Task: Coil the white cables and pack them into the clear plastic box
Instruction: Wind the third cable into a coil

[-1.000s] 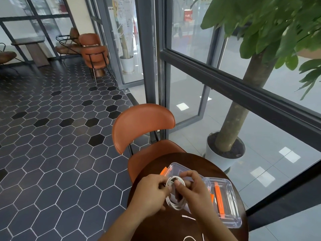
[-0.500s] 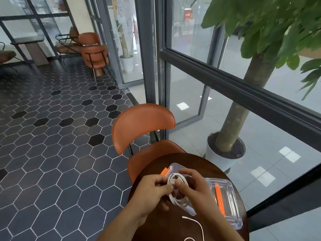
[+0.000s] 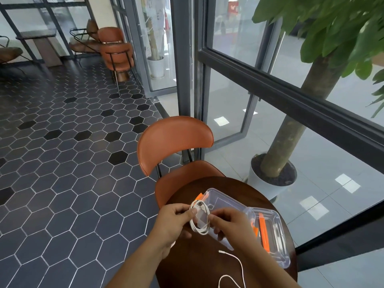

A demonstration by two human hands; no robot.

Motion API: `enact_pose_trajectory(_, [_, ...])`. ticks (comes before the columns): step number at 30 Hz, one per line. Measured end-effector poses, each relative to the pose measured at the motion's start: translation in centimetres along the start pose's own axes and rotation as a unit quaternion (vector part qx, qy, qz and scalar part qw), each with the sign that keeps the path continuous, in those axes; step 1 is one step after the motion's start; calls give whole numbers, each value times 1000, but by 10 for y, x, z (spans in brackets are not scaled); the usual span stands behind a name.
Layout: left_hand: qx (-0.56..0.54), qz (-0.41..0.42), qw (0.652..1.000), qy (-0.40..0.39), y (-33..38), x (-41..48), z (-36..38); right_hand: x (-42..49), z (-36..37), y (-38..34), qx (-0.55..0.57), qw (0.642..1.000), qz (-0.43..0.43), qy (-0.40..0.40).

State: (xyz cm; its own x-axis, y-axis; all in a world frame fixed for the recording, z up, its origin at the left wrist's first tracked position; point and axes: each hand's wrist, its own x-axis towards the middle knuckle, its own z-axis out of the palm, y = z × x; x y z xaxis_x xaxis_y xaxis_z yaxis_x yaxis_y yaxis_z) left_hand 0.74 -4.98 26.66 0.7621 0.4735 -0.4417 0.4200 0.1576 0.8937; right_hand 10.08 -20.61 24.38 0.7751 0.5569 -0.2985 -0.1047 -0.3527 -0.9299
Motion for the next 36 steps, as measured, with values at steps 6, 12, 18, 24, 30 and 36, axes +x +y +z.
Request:
enact_pose_trajectory(6, [-15, -19, 999, 21, -27, 9, -13, 10, 20, 11, 1, 999, 34, -1])
enact_pose_trajectory(12, [1, -54, 996, 69, -72, 16, -28, 20, 51, 38, -74, 996, 49, -24])
enact_pose_trajectory(18, [25, -88, 990, 109, -132, 37, -38, 35, 92, 82, -129, 986, 103, -28])
enact_pose_trajectory(24, [96, -122, 980, 122, -196, 60, -47, 57, 125, 127, -184, 968, 165, -42])
enact_pose_trajectory(30, [118, -164, 966, 158, -278, 88, -44, 75, 151, 181, -229, 948, 215, -54])
enact_pose_trajectory(36, [164, -187, 953, 171, -292, 98, -34, 88, 165, 220, -250, 935, 246, -54])
